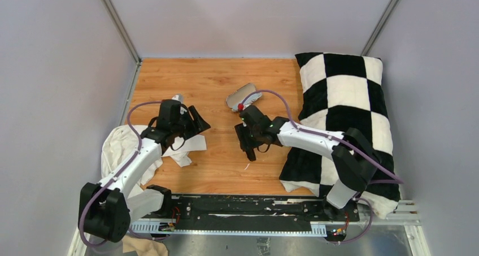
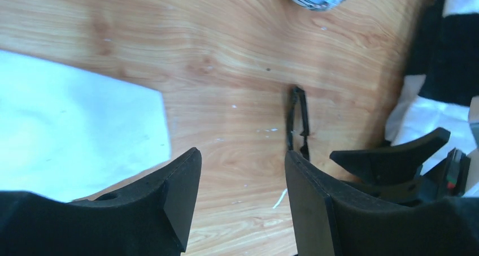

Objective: Organize the sunglasses

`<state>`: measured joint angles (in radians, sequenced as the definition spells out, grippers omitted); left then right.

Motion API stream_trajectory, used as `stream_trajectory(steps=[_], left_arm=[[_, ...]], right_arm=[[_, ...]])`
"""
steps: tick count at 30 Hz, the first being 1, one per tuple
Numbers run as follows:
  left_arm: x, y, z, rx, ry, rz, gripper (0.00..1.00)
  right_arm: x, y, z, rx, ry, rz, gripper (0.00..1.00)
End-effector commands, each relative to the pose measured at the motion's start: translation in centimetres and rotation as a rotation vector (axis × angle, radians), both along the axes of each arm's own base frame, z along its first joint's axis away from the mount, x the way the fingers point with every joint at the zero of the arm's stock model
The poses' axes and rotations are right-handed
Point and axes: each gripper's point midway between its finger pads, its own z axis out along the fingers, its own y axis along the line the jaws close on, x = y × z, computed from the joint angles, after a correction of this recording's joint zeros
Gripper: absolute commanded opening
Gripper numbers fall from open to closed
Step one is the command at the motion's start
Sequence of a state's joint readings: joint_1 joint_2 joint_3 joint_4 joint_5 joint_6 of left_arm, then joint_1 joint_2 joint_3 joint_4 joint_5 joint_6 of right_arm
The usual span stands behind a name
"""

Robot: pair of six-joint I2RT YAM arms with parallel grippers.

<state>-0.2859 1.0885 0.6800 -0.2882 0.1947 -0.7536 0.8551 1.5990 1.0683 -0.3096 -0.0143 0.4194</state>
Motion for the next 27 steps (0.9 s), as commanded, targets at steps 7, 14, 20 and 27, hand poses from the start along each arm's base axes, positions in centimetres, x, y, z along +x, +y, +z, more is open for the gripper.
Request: stream_trajectory(steps=[7,14,20,27], left_arm=[[-0.5,2.4,-1.2,0.050,0.051,0.032,0.60],[-0.2,2.1,-1.8,0.040,0.064,0.025,0.60],[0.0,1.7,-2.0,0.026,0.068,0.012,0.60],[0.1,1.6,-2.1,0.024,0.069,0.007,0.59]], right_arm=[[1.3,0.0,-3.7,-0.271,-0.072,-0.006,0.59],[2.3,-0.1,-5.5,-0.354,-0.092,-0.022,0.55],[2.8,0.3,-6.1,-0.383,-0.103,-0.016,0.45],[2.8,0.3,-5.8,-0.373,-0.101,-0.023,0.23]])
